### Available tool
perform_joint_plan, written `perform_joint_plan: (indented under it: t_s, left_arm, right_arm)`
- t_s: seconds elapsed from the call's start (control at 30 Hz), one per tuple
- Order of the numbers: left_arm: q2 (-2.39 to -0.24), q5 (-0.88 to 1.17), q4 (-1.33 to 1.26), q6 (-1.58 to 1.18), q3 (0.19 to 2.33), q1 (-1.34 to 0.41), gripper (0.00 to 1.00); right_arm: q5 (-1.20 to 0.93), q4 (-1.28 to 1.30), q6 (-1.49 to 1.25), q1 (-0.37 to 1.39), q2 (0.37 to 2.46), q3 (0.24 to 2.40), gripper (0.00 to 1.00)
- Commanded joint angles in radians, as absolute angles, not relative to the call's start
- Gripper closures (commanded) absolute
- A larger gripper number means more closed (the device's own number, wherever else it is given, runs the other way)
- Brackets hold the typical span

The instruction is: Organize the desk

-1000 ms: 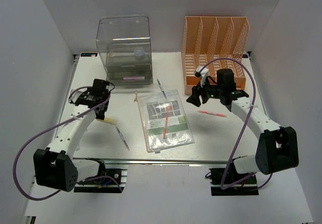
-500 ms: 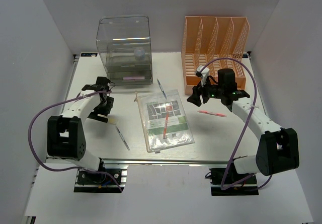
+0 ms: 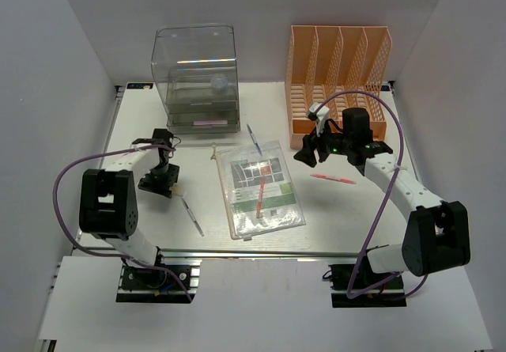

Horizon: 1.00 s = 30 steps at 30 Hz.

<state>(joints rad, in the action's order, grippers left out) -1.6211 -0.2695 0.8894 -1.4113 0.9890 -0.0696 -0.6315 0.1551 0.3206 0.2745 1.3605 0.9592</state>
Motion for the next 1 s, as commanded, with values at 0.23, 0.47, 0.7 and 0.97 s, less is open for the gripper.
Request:
perform_joint_plan:
  t_s: [0.23,0.47,0.7,0.97]
  left_arm:
    - [-1.726,-0.267,0.859,-1.388,1.031,-0.046,0.44]
    - [-1.61,-0.261,0.804,-1.306,1.02,-0.063,0.91]
    - [-1.356,0.035,0.401,-0.953,1.006,-0.072,1.0]
    - [-1.433,0.343,0.363,-0.446,1.195,-0.091,1.0]
  right_arm:
    - [-0.641,0.143,0.328,0.262,1.333,0.986,0.34]
    - [-0.647,0.143,0.331,0.261,1.333,0.985,0.35]
    - [-0.716,0.176,0.365,0.262,1.356,1.003,0.94]
    - [-0.718,0.173,0.365,0.259,1.347,0.996,0.98]
